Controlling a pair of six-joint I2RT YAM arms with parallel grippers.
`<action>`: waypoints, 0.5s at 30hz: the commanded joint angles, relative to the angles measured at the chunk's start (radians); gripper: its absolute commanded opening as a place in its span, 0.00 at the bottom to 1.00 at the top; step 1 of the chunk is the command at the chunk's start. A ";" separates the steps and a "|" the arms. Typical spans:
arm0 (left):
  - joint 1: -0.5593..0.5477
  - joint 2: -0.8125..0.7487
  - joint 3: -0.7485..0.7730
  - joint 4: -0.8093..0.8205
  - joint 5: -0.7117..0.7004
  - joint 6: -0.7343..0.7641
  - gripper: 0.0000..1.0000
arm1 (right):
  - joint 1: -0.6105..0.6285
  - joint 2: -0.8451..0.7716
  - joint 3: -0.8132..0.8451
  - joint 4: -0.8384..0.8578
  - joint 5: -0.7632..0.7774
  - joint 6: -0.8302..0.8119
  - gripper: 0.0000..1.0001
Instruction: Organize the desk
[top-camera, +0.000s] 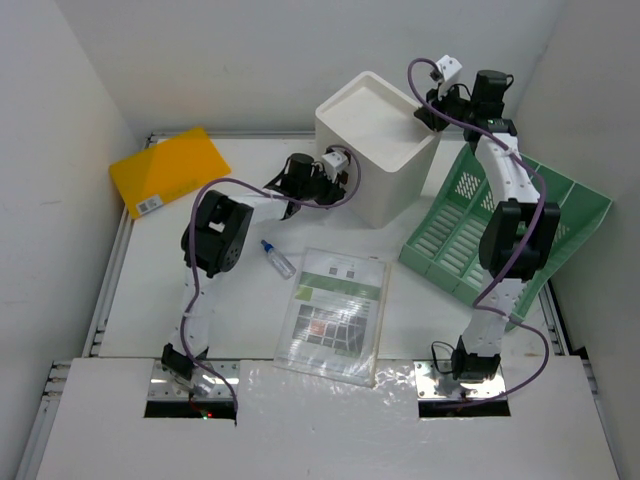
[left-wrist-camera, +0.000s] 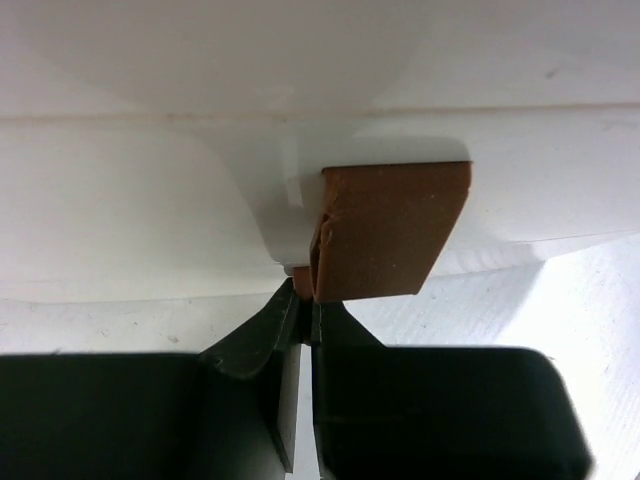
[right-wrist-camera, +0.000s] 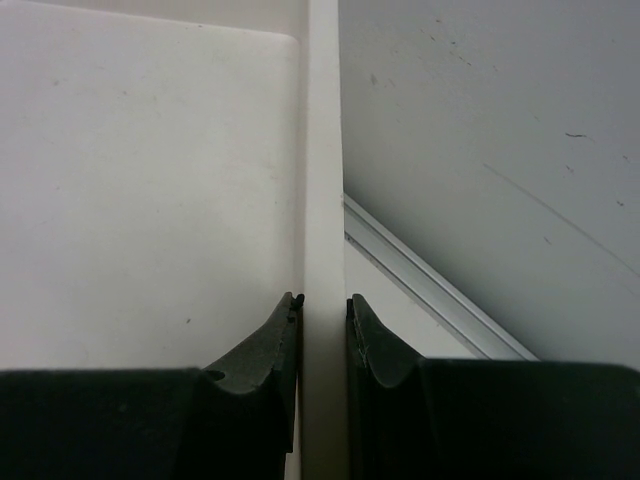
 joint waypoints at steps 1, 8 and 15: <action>-0.030 -0.003 0.056 0.028 -0.005 0.029 0.00 | 0.061 0.050 -0.073 -0.119 -0.183 -0.011 0.00; 0.019 -0.165 -0.080 -0.102 -0.067 0.087 0.00 | 0.061 0.025 -0.087 -0.109 0.024 0.007 0.00; 0.051 -0.403 -0.281 -0.190 -0.002 0.210 0.00 | 0.061 0.007 -0.099 -0.124 0.088 -0.013 0.00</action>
